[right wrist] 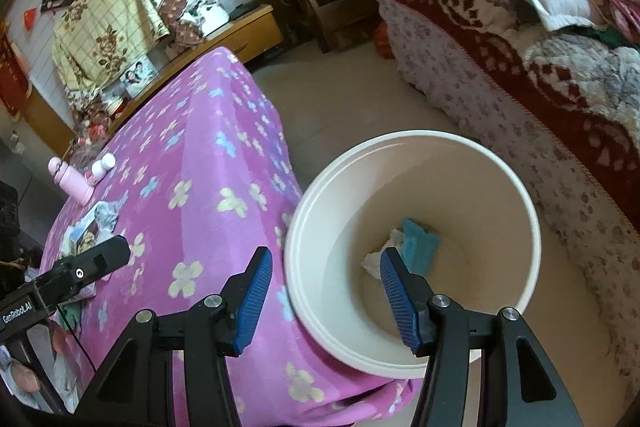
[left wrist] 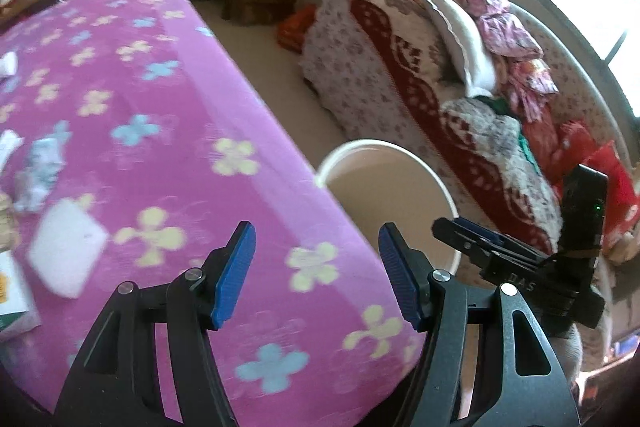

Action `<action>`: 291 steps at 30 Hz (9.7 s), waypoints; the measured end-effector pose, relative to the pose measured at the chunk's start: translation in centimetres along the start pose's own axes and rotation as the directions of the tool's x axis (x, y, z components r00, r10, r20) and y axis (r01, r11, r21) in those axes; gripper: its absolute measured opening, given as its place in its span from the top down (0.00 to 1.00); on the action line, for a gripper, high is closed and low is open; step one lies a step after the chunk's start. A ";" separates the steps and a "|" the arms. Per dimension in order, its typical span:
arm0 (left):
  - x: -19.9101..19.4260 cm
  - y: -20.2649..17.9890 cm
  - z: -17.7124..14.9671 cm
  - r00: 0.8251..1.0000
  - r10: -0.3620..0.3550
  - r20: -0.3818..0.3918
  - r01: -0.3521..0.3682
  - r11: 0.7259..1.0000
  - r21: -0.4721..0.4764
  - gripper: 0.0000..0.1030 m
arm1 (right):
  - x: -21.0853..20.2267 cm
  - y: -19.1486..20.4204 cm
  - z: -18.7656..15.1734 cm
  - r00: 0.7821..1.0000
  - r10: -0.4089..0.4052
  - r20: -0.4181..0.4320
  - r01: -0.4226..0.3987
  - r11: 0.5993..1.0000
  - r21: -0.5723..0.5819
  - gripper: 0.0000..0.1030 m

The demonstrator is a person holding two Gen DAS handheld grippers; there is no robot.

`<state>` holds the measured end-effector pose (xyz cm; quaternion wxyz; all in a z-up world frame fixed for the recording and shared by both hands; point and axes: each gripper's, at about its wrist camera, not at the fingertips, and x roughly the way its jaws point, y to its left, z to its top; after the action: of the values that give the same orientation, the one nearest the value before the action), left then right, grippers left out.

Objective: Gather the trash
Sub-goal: 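Move both tools back over the table toward the carton and foam block, then grasp the small white-green carton with the left tool while the right tool grasps the white foam block, then carry carton and foam block to the white bucket and open both tools, then move both tools back over the remaining trash on the table, then grasp the green cloth with the left tool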

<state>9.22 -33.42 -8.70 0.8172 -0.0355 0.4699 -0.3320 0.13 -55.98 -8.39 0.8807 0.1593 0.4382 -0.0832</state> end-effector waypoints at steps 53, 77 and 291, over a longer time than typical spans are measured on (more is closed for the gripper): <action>-16.9 22.9 -8.0 0.978 0.189 0.084 -0.150 0.927 -0.343 0.39 | 10.0 29.2 -2.4 0.986 0.077 -0.148 -0.127 0.922 -0.366 0.34; -17.6 21.3 -7.1 0.978 0.151 0.142 -0.098 0.940 -0.328 0.62 | 7.8 27.2 -2.1 0.981 0.169 -0.101 -0.195 0.900 -0.390 0.62; -21.5 27.8 -14.4 0.913 0.404 0.061 -0.352 0.854 -0.384 0.93 | 12.4 44.1 -4.4 0.883 0.338 -0.327 -0.462 0.748 -0.475 0.43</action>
<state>4.70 4.26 -11.01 0.8761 -0.1163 0.4629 -0.0684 16.95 -13.27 -11.64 0.8320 0.0034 0.4934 0.2536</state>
